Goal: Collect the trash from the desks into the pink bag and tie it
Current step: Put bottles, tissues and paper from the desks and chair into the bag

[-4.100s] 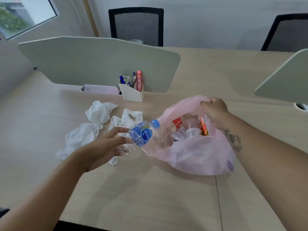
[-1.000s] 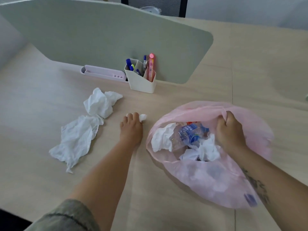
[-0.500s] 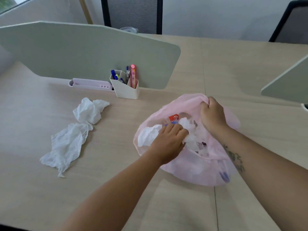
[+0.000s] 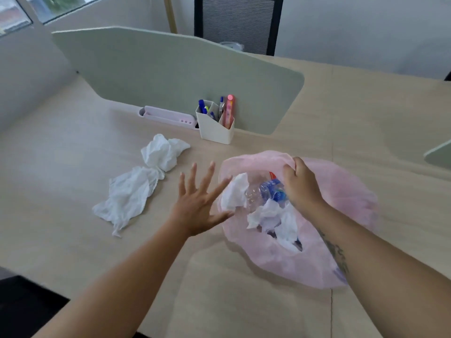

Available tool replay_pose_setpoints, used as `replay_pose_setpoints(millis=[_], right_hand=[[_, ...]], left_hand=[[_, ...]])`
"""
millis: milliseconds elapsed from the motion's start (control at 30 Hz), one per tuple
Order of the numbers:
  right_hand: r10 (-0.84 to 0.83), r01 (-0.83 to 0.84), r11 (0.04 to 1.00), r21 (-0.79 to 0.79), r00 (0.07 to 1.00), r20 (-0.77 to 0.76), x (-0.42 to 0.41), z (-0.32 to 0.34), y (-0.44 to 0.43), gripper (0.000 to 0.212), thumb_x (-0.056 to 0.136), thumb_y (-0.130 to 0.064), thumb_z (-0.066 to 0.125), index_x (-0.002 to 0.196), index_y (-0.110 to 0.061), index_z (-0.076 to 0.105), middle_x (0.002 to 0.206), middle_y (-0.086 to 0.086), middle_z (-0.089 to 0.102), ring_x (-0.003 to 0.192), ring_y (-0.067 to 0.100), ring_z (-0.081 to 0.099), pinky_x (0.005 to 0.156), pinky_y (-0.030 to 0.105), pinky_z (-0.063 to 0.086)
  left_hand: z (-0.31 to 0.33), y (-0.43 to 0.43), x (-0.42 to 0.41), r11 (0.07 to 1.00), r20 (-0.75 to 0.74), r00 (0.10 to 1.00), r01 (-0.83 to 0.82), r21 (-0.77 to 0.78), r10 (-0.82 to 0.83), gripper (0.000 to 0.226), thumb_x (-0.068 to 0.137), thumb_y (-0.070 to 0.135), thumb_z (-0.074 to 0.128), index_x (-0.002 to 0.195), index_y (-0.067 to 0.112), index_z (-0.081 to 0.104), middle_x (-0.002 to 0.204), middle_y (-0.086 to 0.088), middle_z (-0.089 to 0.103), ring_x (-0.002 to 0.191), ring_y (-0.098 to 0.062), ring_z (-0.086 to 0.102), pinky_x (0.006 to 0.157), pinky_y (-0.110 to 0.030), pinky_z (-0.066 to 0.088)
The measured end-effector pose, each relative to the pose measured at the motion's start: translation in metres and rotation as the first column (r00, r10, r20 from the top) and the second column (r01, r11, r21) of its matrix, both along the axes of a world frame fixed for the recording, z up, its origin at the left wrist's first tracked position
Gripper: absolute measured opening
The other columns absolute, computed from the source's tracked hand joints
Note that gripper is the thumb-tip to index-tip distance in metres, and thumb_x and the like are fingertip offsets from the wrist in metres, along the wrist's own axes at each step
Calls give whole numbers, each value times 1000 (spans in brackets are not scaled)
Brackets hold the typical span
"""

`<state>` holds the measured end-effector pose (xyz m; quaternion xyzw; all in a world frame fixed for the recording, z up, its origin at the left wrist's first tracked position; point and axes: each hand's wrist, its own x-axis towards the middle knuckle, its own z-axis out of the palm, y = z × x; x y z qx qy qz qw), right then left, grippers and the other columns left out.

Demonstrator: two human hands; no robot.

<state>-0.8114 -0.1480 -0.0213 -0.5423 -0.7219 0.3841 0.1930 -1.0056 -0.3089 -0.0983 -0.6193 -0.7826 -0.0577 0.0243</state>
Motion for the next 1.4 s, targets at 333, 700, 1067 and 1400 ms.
replay_pose_setpoints(millis=[333, 700, 1067, 1400], right_hand=[[177, -177, 984, -27, 984, -14, -74, -25, -17, 25, 98, -26, 36, 115, -19, 52, 103, 4, 61, 94, 30, 55, 82, 39, 45], [153, -153, 985, -72, 988, -15, -89, -40, -6, 23, 99, -32, 35, 105, -18, 52, 90, 2, 59, 85, 27, 55, 74, 36, 42], [-12, 13, 1000, -18, 999, 33, -41, -14, 19, 26, 98, -26, 35, 109, -12, 54, 103, 7, 57, 95, 29, 52, 77, 34, 36], [-50, 49, 999, 23, 997, 50, -9, 0, 21, 22, 97, -24, 36, 96, -9, 51, 92, 10, 60, 87, 33, 53, 71, 37, 38]], left_hand=[[-26, -47, -108, 688, 199, 659, -676, -265, 725, 103, 65, 95, 29, 140, 55, -29, 152, 3, -44, 140, -44, -32, 104, -78, -1], [-63, -56, -123, 686, 262, 650, -723, -76, 714, 49, 87, 49, 29, 104, 9, 53, 106, -16, 53, 101, -38, 47, 83, -46, 35], [0, 28, 9, 923, 341, 920, 50, 382, -191, 19, 87, 26, 49, 101, 13, 46, 102, -12, 54, 88, -29, 44, 79, -40, 40], [-15, 52, 52, 954, 140, 947, 298, -41, -290, 86, 81, 79, 37, 152, 46, 2, 165, 1, -3, 150, -35, -6, 117, -60, -3]])
